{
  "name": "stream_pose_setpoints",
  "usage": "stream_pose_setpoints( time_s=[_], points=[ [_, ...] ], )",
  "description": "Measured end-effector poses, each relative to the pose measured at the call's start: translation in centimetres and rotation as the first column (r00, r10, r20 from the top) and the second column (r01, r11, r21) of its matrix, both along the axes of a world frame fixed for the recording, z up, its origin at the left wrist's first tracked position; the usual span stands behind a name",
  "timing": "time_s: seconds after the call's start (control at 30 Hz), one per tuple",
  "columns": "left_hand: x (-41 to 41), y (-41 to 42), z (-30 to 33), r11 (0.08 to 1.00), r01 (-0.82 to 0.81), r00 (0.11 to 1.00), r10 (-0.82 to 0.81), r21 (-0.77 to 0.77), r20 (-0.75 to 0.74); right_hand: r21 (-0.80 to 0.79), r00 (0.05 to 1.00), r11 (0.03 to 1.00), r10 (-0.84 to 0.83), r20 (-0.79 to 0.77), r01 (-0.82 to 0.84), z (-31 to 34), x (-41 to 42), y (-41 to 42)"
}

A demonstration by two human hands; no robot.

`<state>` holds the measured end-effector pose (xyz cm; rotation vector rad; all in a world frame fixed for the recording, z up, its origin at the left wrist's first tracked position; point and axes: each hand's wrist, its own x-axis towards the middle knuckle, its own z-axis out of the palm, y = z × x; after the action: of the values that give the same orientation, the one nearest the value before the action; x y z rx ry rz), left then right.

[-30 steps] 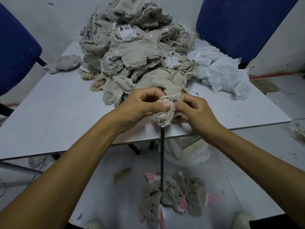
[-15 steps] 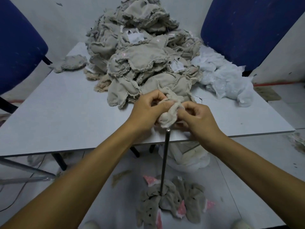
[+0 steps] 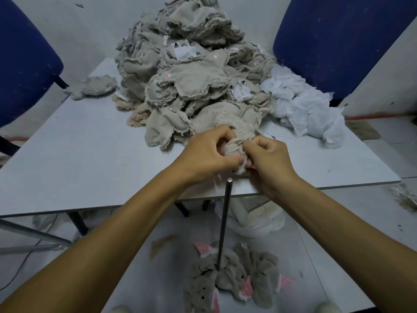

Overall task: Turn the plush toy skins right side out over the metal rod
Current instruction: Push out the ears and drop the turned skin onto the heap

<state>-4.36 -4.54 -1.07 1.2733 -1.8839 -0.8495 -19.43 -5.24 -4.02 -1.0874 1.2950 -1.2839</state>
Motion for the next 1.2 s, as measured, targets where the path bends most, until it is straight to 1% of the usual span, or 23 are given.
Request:
stream_pose_setpoints(
  time_s=[0.07,0.1,0.13,0.2,0.23,0.27,0.3,0.33,0.37,0.4,0.47,0.57,0.6,0.63,0.67,0.7,0.8,0.87,0.9,0.97,1.07,1.13,1.2],
  points=[
    [-0.3,0.1,-0.5,0.997,-0.075,0.995,0.076,0.024,-0.06,0.029,0.995,0.996,0.085,-0.054,-0.083,0.2,-0.3,0.2],
    [-0.5,0.2,-0.8,0.992,-0.12,0.984,0.125,0.048,-0.129,0.037,0.989,0.99,0.14,-0.047,-0.138,0.3,-0.5,0.3],
    [-0.7,0.3,-0.9,0.984,-0.157,0.964,0.171,0.082,-0.205,0.047,0.979,0.978,0.203,0.005,-0.203,0.4,-0.8,0.3],
    [-1.0,0.0,-1.0,0.965,-0.207,0.902,0.252,0.162,-0.349,0.048,0.925,0.932,0.349,0.151,-0.359,0.8,-1.3,0.3],
    [-0.9,-0.2,-0.8,0.955,-0.216,0.868,0.283,0.203,-0.407,0.021,0.897,0.907,0.412,0.163,-0.42,0.9,-1.7,0.4],
    [-0.8,-0.4,-0.7,0.945,-0.223,0.836,0.312,0.239,-0.452,-0.021,0.883,0.888,0.46,0.094,-0.46,1.0,-2.1,0.4],
    [-0.8,-0.5,-0.6,0.933,-0.232,0.805,0.342,0.275,-0.484,-0.07,0.875,0.873,0.482,-0.033,-0.483,1.0,-2.3,0.4],
    [-1.0,-0.6,-0.7,0.918,-0.243,0.776,0.378,0.313,-0.505,-0.113,0.865,0.863,0.471,-0.173,-0.493,0.9,-2.5,0.5],
    [-1.1,-0.6,-0.8,0.901,-0.256,0.746,0.415,0.35,-0.522,-0.139,0.855,0.861,0.443,-0.27,-0.49,0.7,-2.5,0.7],
    [-1.4,-0.6,-1.0,0.885,-0.265,0.716,0.447,0.383,-0.536,-0.154,0.857,0.871,0.403,-0.321,-0.467,0.6,-2.3,0.9],
    [-2.0,-0.6,-1.4,0.866,-0.25,0.676,0.476,0.432,-0.563,-0.198,0.881,0.904,0.287,-0.377,-0.379,0.2,-1.8,0.9],
    [-1.8,-0.8,-1.5,0.867,-0.136,0.671,0.436,0.479,-0.6,-0.252,0.878,0.928,0.134,-0.46,-0.274,-0.3,-1.3,0.6],
    [-1.4,-0.9,-1.3,0.872,-0.075,0.667,0.405,0.484,-0.626,-0.248,0.885,0.936,0.115,-0.452,-0.248,-0.4,-1.2,0.6],
    [-0.9,-0.9,-1.2,0.876,-0.01,0.662,0.367,0.482,-0.653,-0.229,0.904,0.946,0.118,-0.41,-0.227,-0.3,-1.0,0.6],
    [-0.4,-0.9,-1.0,0.886,0.032,0.679,0.32,0.462,-0.661,-0.208,0.923,0.956,0.121,-0.367,-0.208,-0.2,-0.9,0.6],
    [0.0,-0.8,-0.9,0.905,0.047,0.719,0.263,0.424,-0.643,-0.204,0.935,0.959,0.118,-0.335,-0.194,-0.2,-0.8,0.6],
    [1.3,-0.4,-0.6,0.957,0.084,0.851,0.076,0.279,-0.519,-0.246,0.946,0.956,0.074,-0.317,-0.157,-0.5,-0.9,0.6],
    [2.3,-0.2,-0.1,0.963,0.142,0.91,-0.036,0.23,-0.412,-0.253,0.945,0.956,0.063,-0.32,-0.149,-0.7,-1.0,0.6],
    [2.8,-0.2,0.2,0.964,0.15,0.93,-0.062,0.22,-0.363,-0.25,0.944,0.955,0.075,-0.321,-0.161,-0.7,-0.9,0.7],
    [3.4,0.1,0.3,0.975,0.114,0.954,-0.054,0.192,-0.295,-0.233,0.941,0.953,0.115,-0.319,-0.196,-0.7,-0.8,0.8],
    [2.9,0.5,0.0,0.991,0.032,0.972,-0.001,0.13,-0.235,-0.193,0.942,0.953,0.174,-0.288,-0.235,-0.6,-0.9,0.6],
    [2.4,0.6,-0.4,0.995,-0.015,0.965,0.041,0.103,-0.26,-0.166,0.946,0.951,0.221,-0.236,-0.263,-0.5,-0.9,0.4],
    [1.9,0.5,-0.8,0.994,-0.043,0.942,0.075,0.105,-0.328,-0.145,0.945,0.947,0.253,-0.209,-0.286,-0.5,-1.0,0.5]
  ],
)
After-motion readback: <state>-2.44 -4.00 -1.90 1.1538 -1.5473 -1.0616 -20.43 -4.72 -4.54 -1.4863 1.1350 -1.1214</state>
